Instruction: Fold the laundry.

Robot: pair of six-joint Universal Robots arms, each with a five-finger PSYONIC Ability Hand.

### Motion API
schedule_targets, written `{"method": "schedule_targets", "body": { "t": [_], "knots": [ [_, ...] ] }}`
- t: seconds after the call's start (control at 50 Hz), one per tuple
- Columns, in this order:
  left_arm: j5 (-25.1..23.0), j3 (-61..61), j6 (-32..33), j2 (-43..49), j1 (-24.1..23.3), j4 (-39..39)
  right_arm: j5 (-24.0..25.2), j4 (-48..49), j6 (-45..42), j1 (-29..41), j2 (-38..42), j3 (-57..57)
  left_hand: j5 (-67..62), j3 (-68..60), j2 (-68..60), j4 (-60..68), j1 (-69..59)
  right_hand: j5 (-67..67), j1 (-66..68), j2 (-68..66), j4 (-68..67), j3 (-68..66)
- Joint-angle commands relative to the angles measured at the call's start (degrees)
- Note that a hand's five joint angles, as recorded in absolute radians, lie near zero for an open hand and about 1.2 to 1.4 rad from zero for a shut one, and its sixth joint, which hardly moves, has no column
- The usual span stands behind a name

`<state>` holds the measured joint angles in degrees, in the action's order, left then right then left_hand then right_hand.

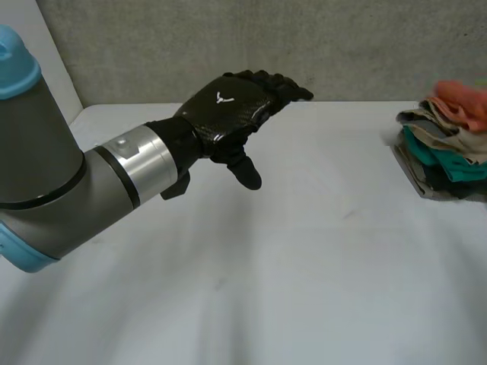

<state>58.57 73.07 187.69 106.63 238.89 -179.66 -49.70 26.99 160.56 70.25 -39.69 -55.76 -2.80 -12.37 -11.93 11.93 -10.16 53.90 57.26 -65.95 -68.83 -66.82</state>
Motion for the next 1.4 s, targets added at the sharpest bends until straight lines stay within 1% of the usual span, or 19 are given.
{"method": "schedule_targets", "body": {
  "t": [0.02, 0.04, 0.1, 0.38, 0.46, 0.48, 0.52, 0.54, 0.58, 0.66, 0.72, 0.8, 0.9, 0.98, 1.06, 1.18, 1.26, 1.34, 1.4],
  "knots": [
    [-0.04, 0.32, 0.04, 0.06, -0.18, -0.26, 7.15, 0.51, -5.17, -3.02, 1.47, -5.57, 2.42, 1.99, 1.55, -1.54, -0.22, 16.10, 22.74, -14.05, -11.17, -13.18],
    [-0.04, 0.06, 0.04, 0.06, -0.18, -0.26, 7.24, 0.69, -5.78, -3.10, 1.03, -5.93, 2.42, 1.99, 1.55, -1.54, -0.22, 7.66, 14.31, -5.61, -2.74, -4.75],
    [0.05, -0.30, -0.05, -0.02, -0.27, -0.26, 5.41, 0.69, -5.36, -2.93, -1.25, -7.42, 2.42, 1.99, 1.55, -1.54, -0.22, -53.90, -47.26, 55.95, 58.83, 56.82],
    [0.14, -0.47, -0.05, -0.81, -3.96, -0.26, -3.56, -0.01, 6.43, -2.93, -20.32, -21.48, 2.42, 1.99, 1.55, -1.54, -0.22, -53.90, -47.26, 55.95, 58.83, 56.82],
    [0.14, -0.47, -0.05, -0.99, -4.58, -0.26, -11.45, -1.15, 6.25, -2.93, -28.32, -25.36, 2.42, 1.99, 1.55, -1.54, -0.22, -53.90, -47.26, 55.95, 58.83, 56.82],
    [0.14, -0.47, -0.13, -1.08, -4.75, -0.26, -15.74, -3.24, 6.17, -3.62, -31.29, -25.62, 2.42, 1.99, 1.55, -1.54, -0.22, -53.90, -47.26, 55.95, 58.83, 56.82],
    [0.22, -0.47, -0.31, -1.34, -5.02, -0.26, -20.16, -6.15, 5.55, -5.29, -33.77, -24.93, 2.25, 1.82, 1.38, -1.37, -0.39, -53.90, -47.26, 55.95, 58.83, 56.82],
    [0.14, -0.47, -0.49, -1.52, -5.02, -0.26, -24.87, -10.43, 3.64, -7.74, -35.52, -22.83, 2.25, 1.82, 1.38, -1.37, -0.39, -53.90, -47.26, 55.95, 58.83, 56.82],
    [0.22, -0.56, -1.80, -2.22, -5.11, -0.43, -29.29, -15.53, -1.01, -9.60, -35.98, -18.79, 2.25, 1.82, 1.38, -1.37, -0.39, -53.90, -47.26, 55.95, 58.83, 56.82],
    [1.71, -2.14, -6.45, -4.23, -5.11, -2.36, -35.72, -19.96, -10.52, -9.43, -35.81, -9.91, 1.75, 1.32, 0.88, -0.87, -0.89, -53.90, -47.26, 55.95, 58.83, 56.82],
    [4.26, -3.11, -9.00, -5.56, -5.02, -4.21, -38.45, -18.04, -12.12, -6.29, -36.24, -5.17, 1.58, 1.15, 0.71, -0.70, -1.06, -53.90, -47.26, 55.95, 58.83, 56.82],
    [11.98, -4.43, -12.17, -9.16, -4.14, -7.90, -38.55, -13.48, -8.27, 3.63, -36.59, -3.91, 1.74, 1.31, 0.87, -0.87, -0.89, -53.90, -47.26, 55.95, 58.83, 56.82],
    [24.19, -5.31, -12.88, -13.20, 0.41, -9.49, -38.02, -9.15, -3.51, 13.05, -42.12, -7.68, 1.75, 1.31, 0.87, -0.87, -0.89, -53.90, -47.26, 55.95, 58.83, 56.82],
    [28.60, -4.61, -12.09, -15.75, 5.77, -8.18, -34.77, -9.06, -0.52, 20.61, -44.68, -13.48, 1.75, 1.31, 0.87, -0.87, -0.89, -53.90, -47.26, 55.95, 58.83, 56.82],
    [28.79, -2.33, -9.90, -17.16, 10.17, -2.74, -31.87, -10.11, 0.54, 27.64, -44.77, -18.67, 2.25, 1.81, 1.38, -1.37, -0.39, -53.90, -47.26, 55.95, 58.83, 56.82],
    [29.75, 2.86, -5.06, -17.25, 12.47, 3.95, -32.57, -13.37, 1.07, 37.30, -44.24, -25.08, 2.80, 2.37, 1.93, -1.93, 0.16, -53.90, -47.26, 55.95, 58.83, 56.82],
    [30.46, 8.31, -2.08, -17.43, 15.98, 3.18, -32.83, -13.54, 1.24, 40.13, -43.98, -28.60, 2.80, 2.37, 1.93, -1.93, 0.16, -53.90, -47.26, 55.95, 58.83, 56.82],
    [30.90, 13.31, 4.67, -16.64, 24.05, 2.03, -32.92, -13.63, 1.24, 40.93, -41.62, -30.71, 2.80, 2.37, 1.93, -1.93, 0.16, -53.90, -47.26, 55.95, 58.83, 56.82],
    [30.72, 16.30, 8.46, -15.06, 27.49, 1.68, -32.92, -13.90, 1.16, 41.02, -39.94, -32.12, 2.59, 2.16, 1.72, -1.72, -0.05, -53.90, -47.26, 55.95, 58.83, 56.82]
  ]
}}
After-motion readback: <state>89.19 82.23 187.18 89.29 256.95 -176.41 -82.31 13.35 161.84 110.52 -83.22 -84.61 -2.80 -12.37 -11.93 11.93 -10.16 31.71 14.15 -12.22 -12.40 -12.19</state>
